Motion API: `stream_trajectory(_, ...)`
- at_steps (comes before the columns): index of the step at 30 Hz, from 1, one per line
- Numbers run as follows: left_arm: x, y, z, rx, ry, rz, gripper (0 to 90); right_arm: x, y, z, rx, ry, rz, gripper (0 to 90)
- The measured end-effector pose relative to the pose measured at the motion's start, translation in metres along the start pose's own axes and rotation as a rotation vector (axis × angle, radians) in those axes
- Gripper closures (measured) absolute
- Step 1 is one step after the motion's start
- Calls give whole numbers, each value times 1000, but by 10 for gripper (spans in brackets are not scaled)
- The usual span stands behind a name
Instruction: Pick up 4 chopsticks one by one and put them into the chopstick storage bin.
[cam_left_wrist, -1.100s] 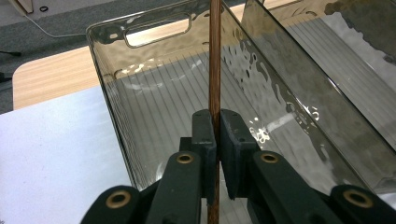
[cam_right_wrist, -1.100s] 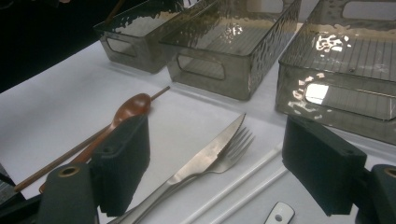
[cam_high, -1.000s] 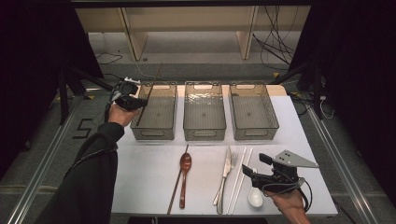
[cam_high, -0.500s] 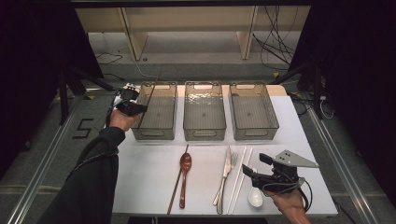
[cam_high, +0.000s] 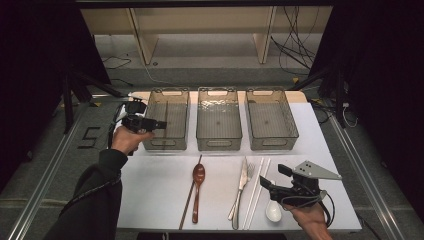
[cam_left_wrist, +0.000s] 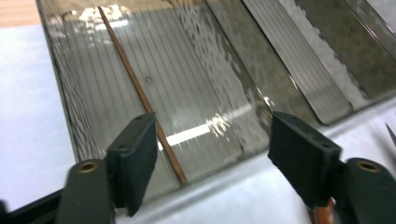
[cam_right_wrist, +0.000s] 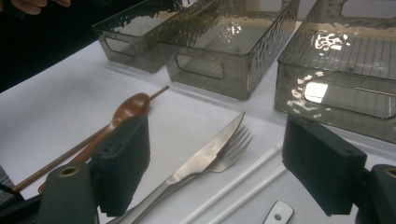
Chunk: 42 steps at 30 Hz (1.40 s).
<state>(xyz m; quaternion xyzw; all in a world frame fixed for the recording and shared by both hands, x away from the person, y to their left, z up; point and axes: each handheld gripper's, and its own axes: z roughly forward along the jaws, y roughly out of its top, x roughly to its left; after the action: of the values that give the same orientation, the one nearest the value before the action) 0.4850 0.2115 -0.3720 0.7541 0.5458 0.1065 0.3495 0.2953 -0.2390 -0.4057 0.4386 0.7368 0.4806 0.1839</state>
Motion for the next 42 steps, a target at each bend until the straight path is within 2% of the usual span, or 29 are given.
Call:
stream_trajectory(4,-11,-11,-10,1,-25,7,269,0,0,0,0,-1,-2,243)
stream_trajectory(6,-18,-14,-15,24,-24,26,244,0,0,0,1,-1,0,243)
stream_trajectory(8,-26,-20,-21,13,-25,33,231,1,0,0,2,0,-4,243)
stream_trajectory(11,-37,-30,-24,33,-21,56,212,1,1,-1,0,0,-3,243)
stream_trajectory(17,-57,-57,-21,105,-19,105,176,3,1,-1,1,-1,-16,243)
stream_trajectory(25,-73,-96,-5,186,-34,134,157,3,1,-1,-1,-3,-14,243)
stream_trajectory(35,-95,-118,1,244,-33,178,151,2,1,-2,0,-8,-13,243)
stream_trajectory(42,-104,-125,5,274,-24,205,150,3,1,-2,-2,-5,-22,243)
